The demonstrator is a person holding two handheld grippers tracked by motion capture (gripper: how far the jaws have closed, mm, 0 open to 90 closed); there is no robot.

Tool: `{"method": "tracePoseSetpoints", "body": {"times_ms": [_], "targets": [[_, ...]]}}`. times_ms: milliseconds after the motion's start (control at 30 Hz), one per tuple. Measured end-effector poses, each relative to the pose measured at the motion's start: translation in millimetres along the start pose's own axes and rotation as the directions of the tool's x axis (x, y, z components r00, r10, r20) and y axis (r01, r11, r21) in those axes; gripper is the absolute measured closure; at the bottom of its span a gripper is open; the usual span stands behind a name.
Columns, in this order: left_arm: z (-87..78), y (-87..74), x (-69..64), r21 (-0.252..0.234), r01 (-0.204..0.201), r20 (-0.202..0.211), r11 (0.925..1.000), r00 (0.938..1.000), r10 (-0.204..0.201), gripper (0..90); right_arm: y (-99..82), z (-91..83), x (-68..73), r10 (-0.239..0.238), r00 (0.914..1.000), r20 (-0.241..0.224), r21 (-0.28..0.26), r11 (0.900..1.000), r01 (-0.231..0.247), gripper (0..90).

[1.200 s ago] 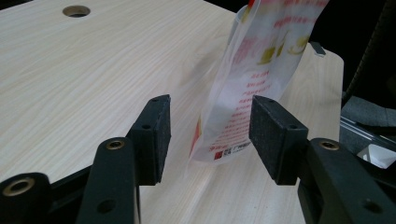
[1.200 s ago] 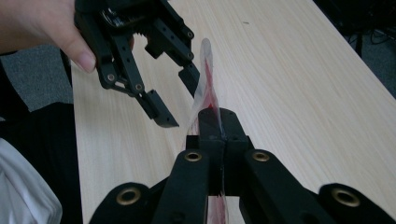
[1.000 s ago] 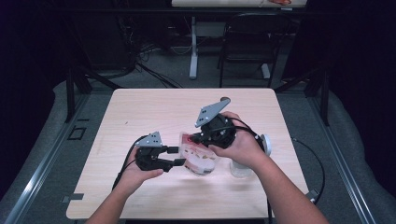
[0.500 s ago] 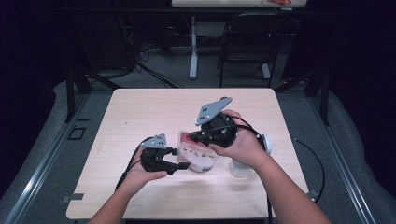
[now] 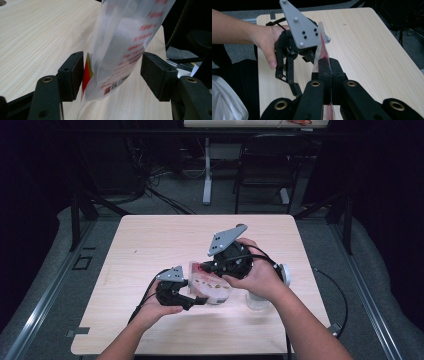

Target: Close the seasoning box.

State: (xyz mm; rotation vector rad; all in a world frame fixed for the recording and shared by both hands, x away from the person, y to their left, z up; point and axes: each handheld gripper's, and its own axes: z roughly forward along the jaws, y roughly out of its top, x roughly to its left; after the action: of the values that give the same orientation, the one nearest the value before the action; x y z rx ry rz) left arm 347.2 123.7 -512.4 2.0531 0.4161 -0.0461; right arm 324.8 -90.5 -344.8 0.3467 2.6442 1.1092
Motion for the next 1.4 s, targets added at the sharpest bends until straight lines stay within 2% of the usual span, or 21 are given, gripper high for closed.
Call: {"method": "tracePoseSetpoints", "body": {"times_ms": [33, 333, 400, 467, 600, 833, 933, 1033, 1267, 1400], "targets": [[1.6, -0.5, 0.0, 0.013, -0.002, 0.001, 0.9999, 1.0, 0.002, 34.0, 0.5, -0.2, 0.4, 0.001, 1.0, -0.005, -0.004, 1.0, -0.001, 90.0], [5.9, -4.0, 0.8, 0.007, 0.001, 0.016, 1.0, 0.9999, -0.001, 34.0, 4.5, -0.2, 3.8, -0.01, 0.9999, -0.01, -0.013, 0.9999, 0.01, 90.0], [5.8, -4.8, 0.5, 0.019, -0.007, 0.014, 0.9998, 0.9999, 0.007, 34.8, 4.3, -0.7, 4.2, -0.011, 0.9999, -0.008, -0.017, 0.9998, 0.01, 90.0], [6.0, -6.4, 0.3, 0.009, -0.02, 0.015, 0.9998, 0.9997, 0.02, 35.7, 4.1, -1.3, 4.7, -0.019, 0.9998, -0.009, -0.014, 0.9997, 0.019, 90.0], [6.8, -10.7, 2.1, -0.001, -0.018, 0.037, 0.9998, 0.9992, 0.018, 38.5, 3.4, -2.2, 6.2, -0.03, 0.9995, -0.012, -0.01, 0.9995, 0.03, 90.0], [9.5, -12.4, 0.2, 0.039, -0.036, 0.04, 0.9986, 0.9986, 0.034, 47.5, -2.2, 0.1, 5.8, -0.021, 0.9996, -0.018, -0.017, 0.9996, 0.021, 90.0], [9.9, -12.7, -0.1, 0.051, -0.024, 0.049, 0.9984, 0.9986, 0.021, 53.6, -5.5, 0.6, 4.5, -0.015, 0.9995, -0.028, -0.023, 0.9996, 0.015, 90.0], [9.7, -12.5, -0.6, 0.064, -0.018, 0.054, 0.9978, 0.9985, 0.014, 56.0, -7.6, 0.4, 3.2, -0.009, 0.9995, -0.031, -0.024, 0.9997, 0.009, 90.0], [7.5, -11.5, -1.7, 0.074, -0.004, 0.032, 0.9972, 0.9995, 0.001, 60.8, -12.2, -1.6, 0.9, 0.006, 0.9995, -0.031, -0.03, 0.9995, -0.007, 90.0], [7.3, -10.4, -2.0, 0.1, 0.004, 0.023, 0.995, 0.9997, -0.007, 61.6, -17.6, -1.8, -1.4, 0.024, 0.9993, -0.027, -0.036, 0.999, -0.025, 90.0]]}}
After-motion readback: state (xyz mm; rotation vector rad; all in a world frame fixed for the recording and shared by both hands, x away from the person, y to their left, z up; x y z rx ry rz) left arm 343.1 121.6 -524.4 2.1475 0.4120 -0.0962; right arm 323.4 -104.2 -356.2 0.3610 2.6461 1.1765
